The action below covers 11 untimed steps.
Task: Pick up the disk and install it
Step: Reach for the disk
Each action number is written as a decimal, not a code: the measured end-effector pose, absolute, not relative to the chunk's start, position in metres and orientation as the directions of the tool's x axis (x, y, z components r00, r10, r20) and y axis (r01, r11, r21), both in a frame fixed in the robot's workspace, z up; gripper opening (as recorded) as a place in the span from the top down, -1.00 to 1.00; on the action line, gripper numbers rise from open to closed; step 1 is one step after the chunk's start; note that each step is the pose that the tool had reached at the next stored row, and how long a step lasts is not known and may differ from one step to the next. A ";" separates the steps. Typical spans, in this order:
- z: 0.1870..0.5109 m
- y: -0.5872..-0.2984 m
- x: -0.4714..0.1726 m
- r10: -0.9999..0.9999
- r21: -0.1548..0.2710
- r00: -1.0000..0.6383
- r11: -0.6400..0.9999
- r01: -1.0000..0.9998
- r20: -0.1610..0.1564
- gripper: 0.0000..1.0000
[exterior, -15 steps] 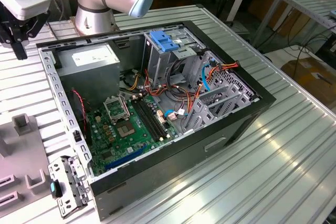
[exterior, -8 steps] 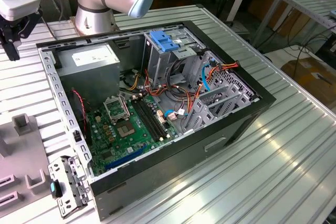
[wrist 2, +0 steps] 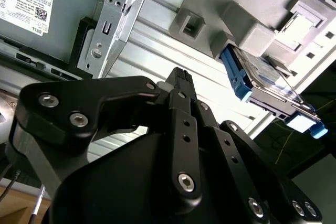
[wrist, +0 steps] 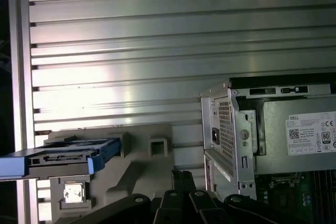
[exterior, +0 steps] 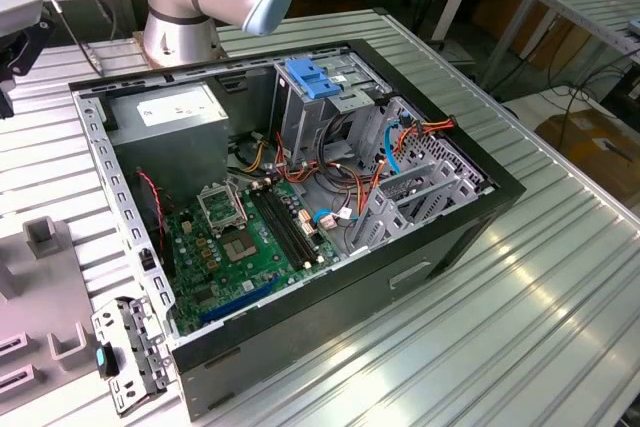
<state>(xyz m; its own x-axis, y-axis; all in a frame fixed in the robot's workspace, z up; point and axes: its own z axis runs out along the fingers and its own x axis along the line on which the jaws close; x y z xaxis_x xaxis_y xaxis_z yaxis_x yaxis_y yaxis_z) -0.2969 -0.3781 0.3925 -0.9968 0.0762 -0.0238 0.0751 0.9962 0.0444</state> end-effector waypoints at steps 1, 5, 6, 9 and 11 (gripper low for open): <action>0.392 -0.378 -0.299 0.076 0.044 -0.997 0.996 0.075 -0.024 0.79; 0.392 -0.377 -0.305 0.076 0.044 -0.997 0.996 0.075 -0.024 0.79; 0.392 -0.377 -0.306 0.076 0.044 -0.997 0.996 0.075 -0.024 0.79; 0.392 -0.377 -0.310 0.076 0.044 -0.997 0.996 0.075 -0.024 0.79; 0.392 -0.377 -0.313 0.076 0.044 -0.997 0.996 0.075 -0.024 0.79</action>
<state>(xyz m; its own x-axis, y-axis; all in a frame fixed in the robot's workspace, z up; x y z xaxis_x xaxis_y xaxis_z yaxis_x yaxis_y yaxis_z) -0.3131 -0.3768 0.3924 -0.9968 0.0763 -0.0238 0.0752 0.9962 0.0445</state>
